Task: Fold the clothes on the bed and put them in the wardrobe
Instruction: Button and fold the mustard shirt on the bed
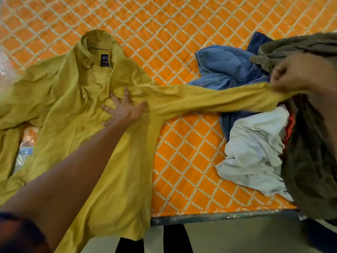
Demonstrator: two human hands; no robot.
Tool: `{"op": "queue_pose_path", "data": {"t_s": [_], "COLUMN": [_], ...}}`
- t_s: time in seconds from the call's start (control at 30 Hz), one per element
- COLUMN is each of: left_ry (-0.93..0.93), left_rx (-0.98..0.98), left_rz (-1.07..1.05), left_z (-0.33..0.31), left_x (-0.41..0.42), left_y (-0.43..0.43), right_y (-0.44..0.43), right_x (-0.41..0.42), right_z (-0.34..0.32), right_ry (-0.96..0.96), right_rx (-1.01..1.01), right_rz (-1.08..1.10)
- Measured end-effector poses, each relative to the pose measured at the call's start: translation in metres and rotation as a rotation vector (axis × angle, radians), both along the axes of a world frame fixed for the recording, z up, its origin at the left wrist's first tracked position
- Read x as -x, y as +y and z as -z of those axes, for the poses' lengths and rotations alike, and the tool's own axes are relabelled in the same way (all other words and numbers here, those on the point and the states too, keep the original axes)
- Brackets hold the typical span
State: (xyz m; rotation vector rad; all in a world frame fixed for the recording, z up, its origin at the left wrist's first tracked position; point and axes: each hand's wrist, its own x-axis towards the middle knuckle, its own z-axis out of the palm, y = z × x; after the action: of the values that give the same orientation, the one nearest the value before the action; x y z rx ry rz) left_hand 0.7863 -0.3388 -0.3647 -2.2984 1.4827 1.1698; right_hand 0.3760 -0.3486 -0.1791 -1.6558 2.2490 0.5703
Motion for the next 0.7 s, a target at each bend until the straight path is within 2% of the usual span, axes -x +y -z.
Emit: {"op": "queue_pose_path", "data": {"t_s": [0.13,0.17,0.2,0.23,0.3,0.37,0.43,0.5,0.63,0.7], "left_ry": [-0.058,-0.072,-0.087,-0.115,-0.181,-0.176,-0.133,-0.071,-0.018,-0.019], "left_rx": [-0.001,0.001,0.007,0.029,0.145,0.290,0.391,0.386,0.254,0.221], "left_rz": [0.075,0.128,0.175,0.226,0.353,0.447,0.548,0.606,0.571,0.581], "left_z": [-0.003,-0.001,0.001,0.003,0.003,0.003,0.007,0.010,0.021,0.023], "left_x": [0.000,-0.003,-0.007,-0.011,-0.019,-0.029,-0.037,-0.042,-0.042,-0.037], "left_y": [0.011,0.016,0.020,0.023,0.028,0.028,0.019,0.005,-0.022,-0.030], "right_y": [0.046,0.060,0.067,0.069,0.059,0.036,0.003,-0.027,-0.068,-0.079], "right_x": [-0.039,-0.051,-0.064,-0.078,-0.115,-0.163,-0.206,-0.233,-0.246,-0.227], "right_z": [0.025,0.033,0.041,0.048,0.066,0.090,0.123,0.154,0.198,0.200], "right_ry": [-0.058,-0.054,-0.055,-0.068,-0.190,-0.414,-0.517,-0.460,-0.480,-0.499], "right_rx": [-0.796,-0.886,-0.883,-0.778,-0.390,-0.015,0.188,0.210,-0.012,0.087], "right_rz": [0.041,0.019,-0.028,-0.095,-0.187,-0.126,-0.096,-0.133,-0.237,-0.210]}}
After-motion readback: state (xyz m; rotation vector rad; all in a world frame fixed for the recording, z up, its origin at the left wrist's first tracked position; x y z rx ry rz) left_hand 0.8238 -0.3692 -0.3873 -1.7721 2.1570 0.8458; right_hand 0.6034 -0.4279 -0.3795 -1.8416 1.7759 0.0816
